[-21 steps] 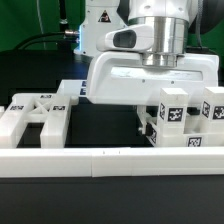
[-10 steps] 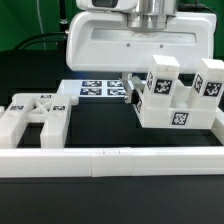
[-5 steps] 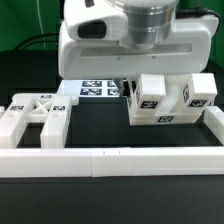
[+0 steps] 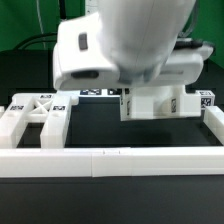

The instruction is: Assemble chair

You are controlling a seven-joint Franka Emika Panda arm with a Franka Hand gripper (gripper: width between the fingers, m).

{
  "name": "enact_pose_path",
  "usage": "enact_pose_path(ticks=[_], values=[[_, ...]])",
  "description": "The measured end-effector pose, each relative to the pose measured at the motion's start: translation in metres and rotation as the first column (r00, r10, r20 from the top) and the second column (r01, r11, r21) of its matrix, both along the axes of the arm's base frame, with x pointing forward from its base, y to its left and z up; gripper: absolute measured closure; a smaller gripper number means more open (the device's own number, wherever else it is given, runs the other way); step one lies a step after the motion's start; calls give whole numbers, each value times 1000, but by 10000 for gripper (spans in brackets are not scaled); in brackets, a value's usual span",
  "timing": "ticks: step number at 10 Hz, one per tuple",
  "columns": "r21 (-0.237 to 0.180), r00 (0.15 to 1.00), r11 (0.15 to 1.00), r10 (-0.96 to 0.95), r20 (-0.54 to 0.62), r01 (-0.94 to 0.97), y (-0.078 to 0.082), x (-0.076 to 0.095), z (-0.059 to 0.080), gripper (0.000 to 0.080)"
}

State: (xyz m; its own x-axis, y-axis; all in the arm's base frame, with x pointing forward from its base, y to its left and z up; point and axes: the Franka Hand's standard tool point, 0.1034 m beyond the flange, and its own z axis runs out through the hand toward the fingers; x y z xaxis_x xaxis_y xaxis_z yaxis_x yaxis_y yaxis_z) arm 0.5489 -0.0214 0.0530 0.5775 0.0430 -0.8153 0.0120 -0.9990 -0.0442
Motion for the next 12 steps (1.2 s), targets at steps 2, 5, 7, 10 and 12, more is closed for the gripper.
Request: enact_pose_path(ticks=[2,5,7,10,12], values=[[-4,998,1000,-2,-60,2,-4,-8,-4,766],[-10,998,1000,-11,-56,11,-4,-15,-9,655],[-11,998,1000,-14,-56,14,-6,-15,-11,519],[-11,999,1000,-12,-40,11,-11,-10,-11,209],[1,997,1000,22,77,-22,-19,10,-1,152]])
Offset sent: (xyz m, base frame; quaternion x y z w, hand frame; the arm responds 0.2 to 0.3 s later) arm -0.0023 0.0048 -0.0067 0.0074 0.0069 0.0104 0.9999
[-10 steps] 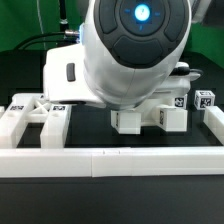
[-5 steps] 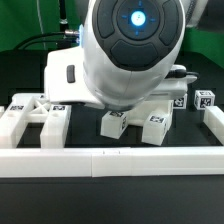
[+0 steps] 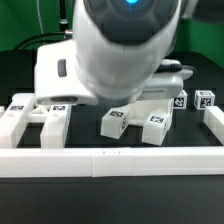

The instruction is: Assemble chair

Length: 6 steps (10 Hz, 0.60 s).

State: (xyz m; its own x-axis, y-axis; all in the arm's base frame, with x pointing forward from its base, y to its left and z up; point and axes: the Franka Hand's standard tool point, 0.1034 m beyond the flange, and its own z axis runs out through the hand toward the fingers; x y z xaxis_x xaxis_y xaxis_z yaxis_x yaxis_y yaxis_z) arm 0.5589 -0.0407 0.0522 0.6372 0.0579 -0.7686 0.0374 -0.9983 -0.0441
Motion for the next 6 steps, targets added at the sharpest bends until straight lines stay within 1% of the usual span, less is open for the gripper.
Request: enact_pose_path(ticks=[1,2,3,4,5,6], values=[[2,1000,1000,6,9,-6,-3,0,8,152],[6,994,1000,22,104,-23,-7,18,15,151],[13,977,999,34,211,-37,-8,32,30,151],[8,951,999,33,307,-37,-10,37,30,151],[3,927,999,32,373,-35,-13,37,28,151],[-1,906,999,31,421,-33,-15,39,30,151]])
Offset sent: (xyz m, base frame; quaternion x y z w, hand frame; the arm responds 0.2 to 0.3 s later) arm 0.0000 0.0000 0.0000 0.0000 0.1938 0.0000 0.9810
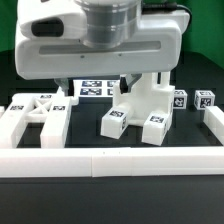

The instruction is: Assemble chair

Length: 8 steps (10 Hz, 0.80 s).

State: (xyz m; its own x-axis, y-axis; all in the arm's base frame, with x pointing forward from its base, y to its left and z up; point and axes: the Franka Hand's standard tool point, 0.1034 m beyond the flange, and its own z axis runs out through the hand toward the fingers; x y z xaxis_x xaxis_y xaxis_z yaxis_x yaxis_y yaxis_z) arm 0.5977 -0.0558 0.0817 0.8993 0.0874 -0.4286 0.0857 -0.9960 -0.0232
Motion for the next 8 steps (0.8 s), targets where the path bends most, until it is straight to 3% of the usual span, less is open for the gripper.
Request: enact_pose_path(ticks=[1,2,4,7,8], values=[[-7,995,1000,4,98,-3,-5,8,-1,151],[12,986,998,54,160,-56,-15,8,-2,151],[-2,946,994,107,307,-111,-37,10,-1,151],[-7,941,994,105,321,-108,-38,7,-3,151],[28,949,992,106,298,-119,-44,-1,-6,151]])
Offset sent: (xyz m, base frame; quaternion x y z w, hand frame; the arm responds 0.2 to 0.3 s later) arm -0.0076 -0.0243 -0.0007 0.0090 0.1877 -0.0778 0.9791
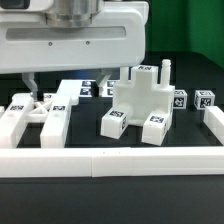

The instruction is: Assemble chair

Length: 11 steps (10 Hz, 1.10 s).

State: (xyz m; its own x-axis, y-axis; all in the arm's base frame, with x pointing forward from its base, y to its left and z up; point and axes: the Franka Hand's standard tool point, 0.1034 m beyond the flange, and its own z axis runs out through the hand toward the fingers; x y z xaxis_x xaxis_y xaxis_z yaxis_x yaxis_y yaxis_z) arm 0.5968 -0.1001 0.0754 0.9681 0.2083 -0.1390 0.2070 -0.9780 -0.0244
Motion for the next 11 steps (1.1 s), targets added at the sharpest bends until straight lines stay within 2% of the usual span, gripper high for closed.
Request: enact_pose_path(ticks=[2,3,5,7,8,11], values=[[18,999,999,-36,-24,37,-17,-10,-9,151],[-1,999,999,-38,29,38,-21,-5,-16,151],[-21,994,999,-25,103,27,-19,5,-20,151],[-21,994,999,-27,101,29,-21,4,-21,151],[-35,982,999,-26,187,33,-27,11,-20,151],[2,983,993,-116,139,117,-24,-6,-34,151]])
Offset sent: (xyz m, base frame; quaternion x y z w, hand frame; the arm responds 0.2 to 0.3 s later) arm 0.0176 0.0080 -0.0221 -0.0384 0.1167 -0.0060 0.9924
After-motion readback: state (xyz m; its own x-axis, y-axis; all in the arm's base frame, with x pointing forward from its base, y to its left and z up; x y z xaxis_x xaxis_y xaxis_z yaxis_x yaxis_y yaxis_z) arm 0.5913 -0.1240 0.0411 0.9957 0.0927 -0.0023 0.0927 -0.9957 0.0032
